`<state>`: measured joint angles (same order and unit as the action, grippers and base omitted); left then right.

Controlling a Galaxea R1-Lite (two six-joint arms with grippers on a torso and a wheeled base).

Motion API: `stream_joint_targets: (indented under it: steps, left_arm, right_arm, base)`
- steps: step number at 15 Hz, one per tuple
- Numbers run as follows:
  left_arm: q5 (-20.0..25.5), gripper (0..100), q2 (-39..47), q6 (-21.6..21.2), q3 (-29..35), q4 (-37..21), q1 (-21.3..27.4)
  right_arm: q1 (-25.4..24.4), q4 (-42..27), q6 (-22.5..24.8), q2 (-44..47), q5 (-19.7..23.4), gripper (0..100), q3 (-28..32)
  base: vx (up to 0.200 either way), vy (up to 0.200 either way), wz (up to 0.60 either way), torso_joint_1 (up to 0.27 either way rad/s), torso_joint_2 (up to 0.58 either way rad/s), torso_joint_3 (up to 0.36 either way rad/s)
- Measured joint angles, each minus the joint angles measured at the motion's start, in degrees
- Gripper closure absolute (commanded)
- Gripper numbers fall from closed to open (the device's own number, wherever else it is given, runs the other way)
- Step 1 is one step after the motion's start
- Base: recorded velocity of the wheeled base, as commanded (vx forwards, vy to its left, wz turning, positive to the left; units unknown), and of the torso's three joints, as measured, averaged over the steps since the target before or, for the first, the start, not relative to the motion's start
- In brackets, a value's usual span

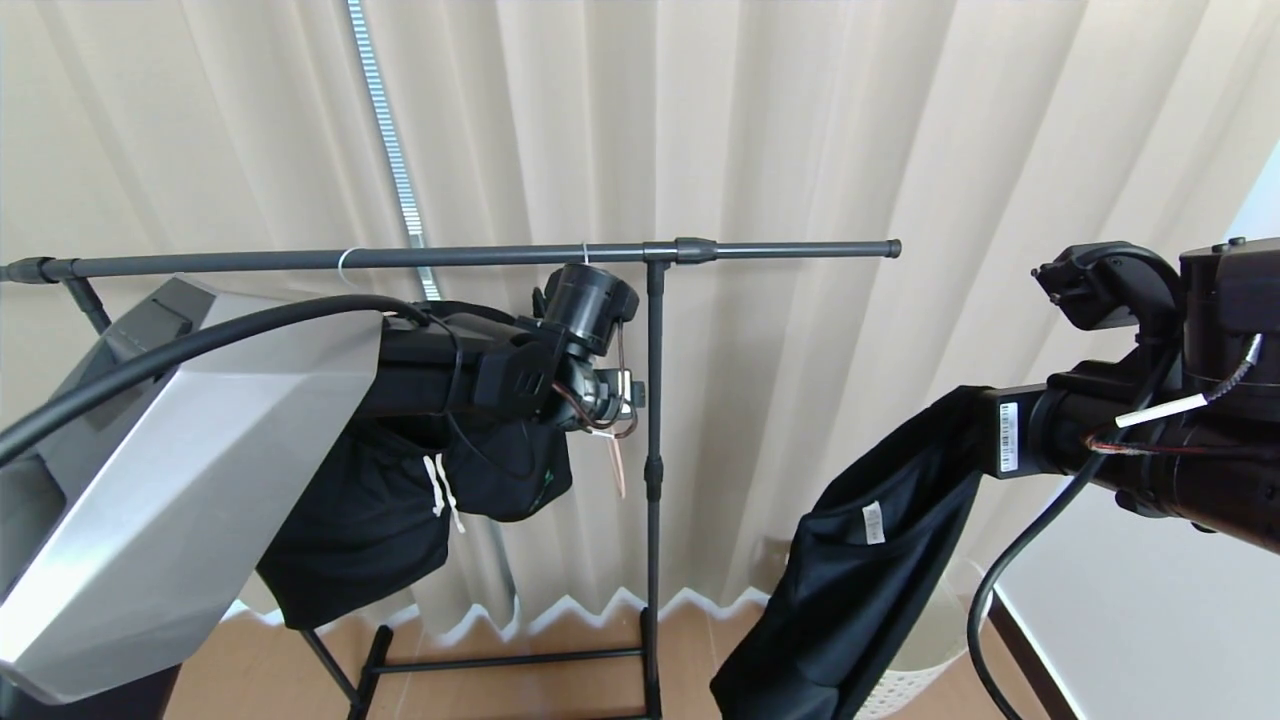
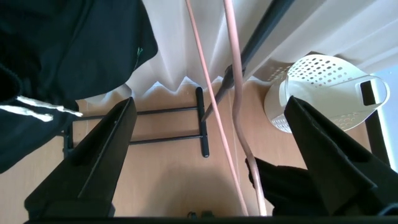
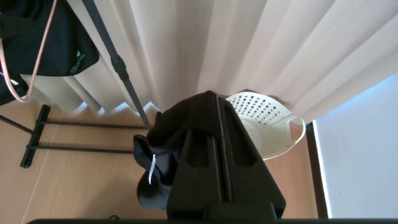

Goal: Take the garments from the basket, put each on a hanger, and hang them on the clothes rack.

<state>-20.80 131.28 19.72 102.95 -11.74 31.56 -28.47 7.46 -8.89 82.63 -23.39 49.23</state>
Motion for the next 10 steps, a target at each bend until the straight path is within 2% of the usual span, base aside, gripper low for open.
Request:
stream_joint_targets:
  steps: [5,6,10]
  left_arm:
    - [-0.02,0,1.99,-0.05,1.79,-0.16,-0.3]
    - [0.0,100,2.32,-0.05,1.95,-0.13,-0.3]
    - [-0.44,100,2.77,-0.05,2.23,-0.16,-0.26]
  right_arm:
    - [0.0,-0.02,0.0,0.0,0.02,100,0.0]
    - [0.0,-0.02,0.0,0.0,0.02,100,0.0]
    - [0.02,-0.02,0.0,0.0,0.02,100,-0.06]
  base:
    - [0.0,0.0,0.0,0.0,0.0,0.0]
    - [0.0,0.0,0.0,0.0,0.0,0.0]
    - [0.0,0.0,0.0,0.0,0.0,0.0]
